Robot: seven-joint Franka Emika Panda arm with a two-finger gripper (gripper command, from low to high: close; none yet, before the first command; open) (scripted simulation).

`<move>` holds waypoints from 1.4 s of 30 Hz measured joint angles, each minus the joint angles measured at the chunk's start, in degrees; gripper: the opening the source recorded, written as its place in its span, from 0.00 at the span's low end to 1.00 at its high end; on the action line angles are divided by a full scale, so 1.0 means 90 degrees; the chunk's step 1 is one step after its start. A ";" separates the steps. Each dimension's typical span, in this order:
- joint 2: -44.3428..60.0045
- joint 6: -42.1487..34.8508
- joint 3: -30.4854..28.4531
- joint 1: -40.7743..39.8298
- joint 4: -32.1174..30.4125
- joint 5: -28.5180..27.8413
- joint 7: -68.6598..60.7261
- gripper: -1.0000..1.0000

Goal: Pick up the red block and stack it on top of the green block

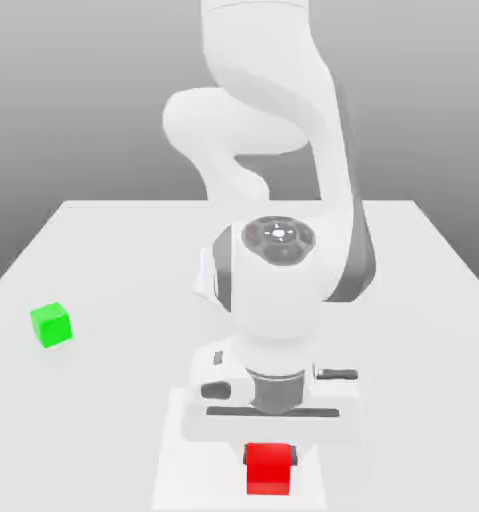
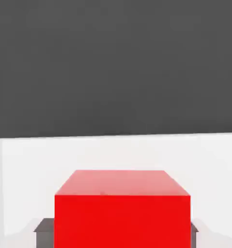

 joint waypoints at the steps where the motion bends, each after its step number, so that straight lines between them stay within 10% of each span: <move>1: -0.0148 -0.0125 0.0026 -0.0022 -0.0023 0.0024 -0.0018 0.00; 27: -0.3394 -0.1237 -0.3032 -0.4566 -0.2099 -0.0696 -0.4112 0.00; 42: -0.1983 -0.0219 -0.3337 -0.3847 -0.2064 0.2020 -0.6209 0.00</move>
